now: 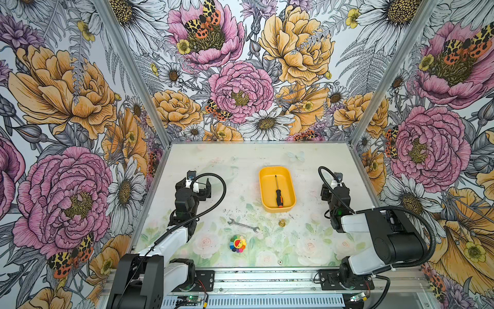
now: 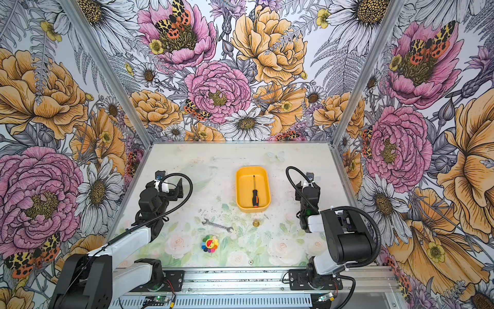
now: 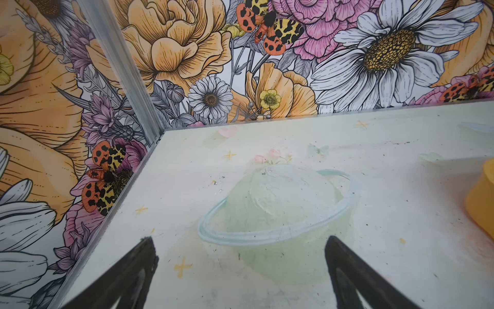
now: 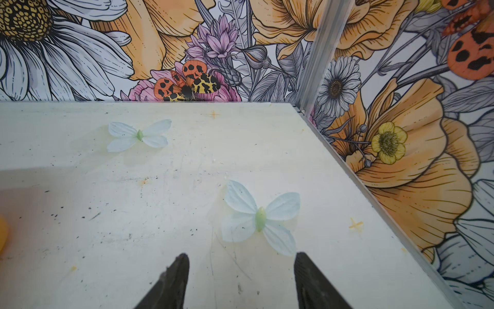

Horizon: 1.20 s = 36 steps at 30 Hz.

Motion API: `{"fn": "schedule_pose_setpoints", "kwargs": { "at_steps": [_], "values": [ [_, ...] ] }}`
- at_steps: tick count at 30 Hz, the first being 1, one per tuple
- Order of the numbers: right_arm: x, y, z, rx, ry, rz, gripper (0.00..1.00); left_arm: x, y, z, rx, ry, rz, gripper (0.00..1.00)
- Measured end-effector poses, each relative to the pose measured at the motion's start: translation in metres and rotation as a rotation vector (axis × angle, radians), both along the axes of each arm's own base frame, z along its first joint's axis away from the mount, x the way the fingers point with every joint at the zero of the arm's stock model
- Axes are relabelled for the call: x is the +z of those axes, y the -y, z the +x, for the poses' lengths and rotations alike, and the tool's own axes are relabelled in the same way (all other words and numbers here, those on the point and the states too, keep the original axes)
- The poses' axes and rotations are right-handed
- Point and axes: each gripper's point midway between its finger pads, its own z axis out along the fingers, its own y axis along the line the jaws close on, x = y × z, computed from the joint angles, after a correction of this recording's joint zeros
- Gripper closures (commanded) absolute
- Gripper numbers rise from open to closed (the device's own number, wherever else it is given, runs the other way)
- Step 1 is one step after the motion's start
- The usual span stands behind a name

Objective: Put the screwdriver in the bin

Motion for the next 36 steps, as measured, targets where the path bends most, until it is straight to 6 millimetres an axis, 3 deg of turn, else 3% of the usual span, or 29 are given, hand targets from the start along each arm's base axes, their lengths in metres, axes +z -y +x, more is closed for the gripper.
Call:
{"fn": "schedule_pose_setpoints", "kwargs": {
  "at_steps": [10, 22, 33, 36],
  "values": [
    [0.005, 0.000, 0.002, 0.001, 0.021, -0.002, 0.27, -0.025, -0.004, 0.008, -0.007, -0.035, -0.024, 0.01],
    [0.005, 0.000, 0.002, 0.003, 0.021, -0.004, 0.17, -0.030, 0.010, 0.035, -0.087, -0.038, -0.055, 0.01],
    [0.006, 0.002, 0.003, 0.000, 0.024, -0.002, 0.13, -0.057, 0.005, 0.035, -0.072, -0.041, -0.104, 0.01],
    [0.008, 0.003, 0.005, 0.005, 0.028, 0.002, 0.13, -0.056, 0.003, 0.036, -0.061, -0.032, -0.116, 0.01]
  ]
}}
